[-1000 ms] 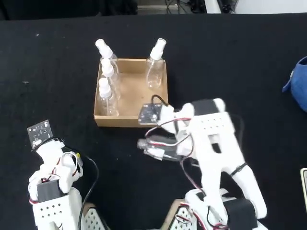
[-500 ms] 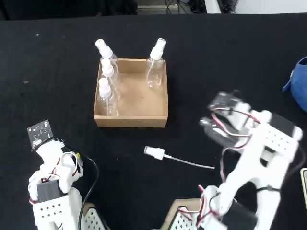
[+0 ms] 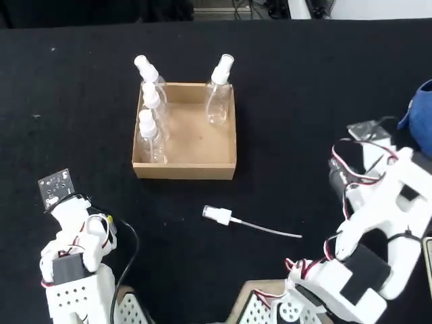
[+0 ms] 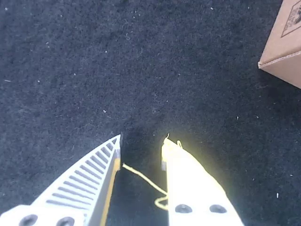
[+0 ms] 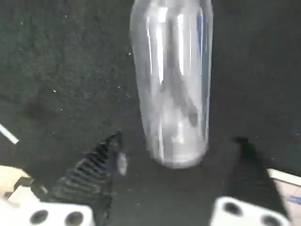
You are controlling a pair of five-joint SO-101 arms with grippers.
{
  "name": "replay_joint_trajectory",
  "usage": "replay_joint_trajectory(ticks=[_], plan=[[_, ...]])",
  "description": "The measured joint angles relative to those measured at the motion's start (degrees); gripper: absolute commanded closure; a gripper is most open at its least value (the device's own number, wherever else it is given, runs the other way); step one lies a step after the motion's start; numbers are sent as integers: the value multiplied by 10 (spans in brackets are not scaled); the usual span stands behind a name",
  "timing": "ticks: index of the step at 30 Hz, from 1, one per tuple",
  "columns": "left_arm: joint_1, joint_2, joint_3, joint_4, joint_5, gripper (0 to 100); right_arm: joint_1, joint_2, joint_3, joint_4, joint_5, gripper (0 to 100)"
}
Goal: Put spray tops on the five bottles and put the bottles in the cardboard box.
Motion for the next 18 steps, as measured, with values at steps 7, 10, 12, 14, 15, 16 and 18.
replay_joint_trajectory(ticks=[7, 10, 12, 14, 15, 16, 18], plan=[[0, 0, 0, 0, 0, 970, -50, 0, -38, 26, 5, 631], [0, 0, 0, 0, 0, 969, -62, 0, -38, 20, 40, 632], [0, 0, 0, 0, 0, 968, -69, 0, -38, 23, 62, 643], [0, 0, 0, 0, 0, 968, -85, 0, -42, 57, 81, 687], [0, 0, 0, 0, 0, 968, -97, -1, -44, 83, 89, 705], [0, 0, 0, 0, 0, 968, -112, -4, -44, 111, 98, 717], [0, 0, 0, 0, 0, 968, -145, -26, -43, 151, 113, 719]])
